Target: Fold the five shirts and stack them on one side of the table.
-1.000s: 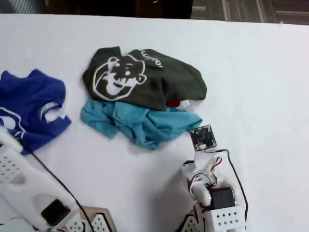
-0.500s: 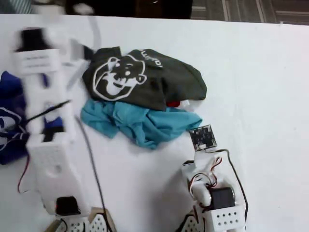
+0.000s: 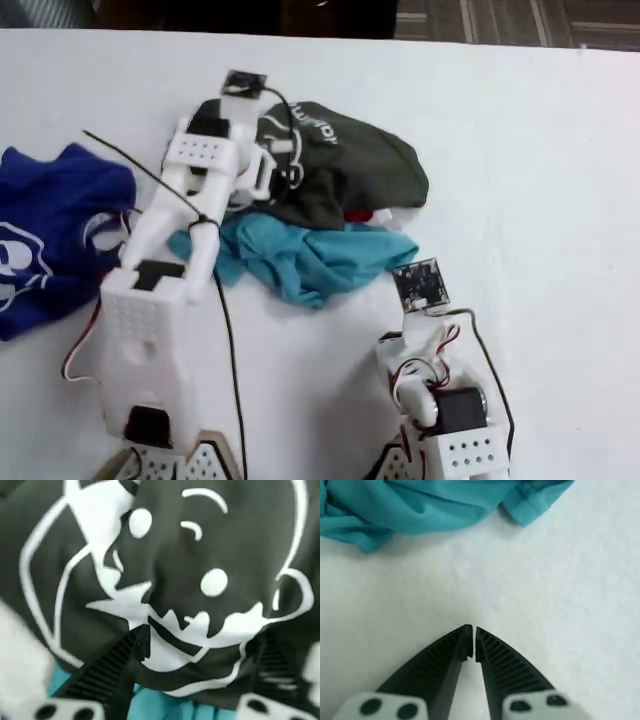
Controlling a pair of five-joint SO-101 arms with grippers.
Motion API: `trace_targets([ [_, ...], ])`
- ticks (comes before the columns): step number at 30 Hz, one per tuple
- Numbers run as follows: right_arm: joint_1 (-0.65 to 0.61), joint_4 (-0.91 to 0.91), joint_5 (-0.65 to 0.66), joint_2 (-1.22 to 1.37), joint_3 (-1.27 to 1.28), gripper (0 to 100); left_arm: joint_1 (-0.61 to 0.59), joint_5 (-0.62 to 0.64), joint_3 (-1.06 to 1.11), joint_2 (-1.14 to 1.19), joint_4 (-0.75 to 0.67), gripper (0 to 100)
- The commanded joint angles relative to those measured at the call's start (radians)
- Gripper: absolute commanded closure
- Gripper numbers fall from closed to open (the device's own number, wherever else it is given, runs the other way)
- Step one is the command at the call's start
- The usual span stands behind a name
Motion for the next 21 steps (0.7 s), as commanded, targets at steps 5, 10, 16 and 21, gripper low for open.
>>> trace_targets([
  [5, 0.004, 0.005, -0.003, 0.004, 0.006, 97.8, -0.028, -0.235, -0.205, 0.137, 0.269, 100],
  [10, 0.004, 0.005, -0.003, 0.004, 0.006, 97.8, -0.137, -0.23, -0.43, 0.157, 0.512, 97],
  [16, 0.004, 0.005, -0.003, 0.004, 0.006, 97.8, -0.376, -0.232, -0.529, 0.041, 0.549, 97],
  [21, 0.004, 0.005, -0.003, 0.004, 0.006, 97.8, -0.577, -0.235, -0.53, -0.169, 0.551, 97],
])
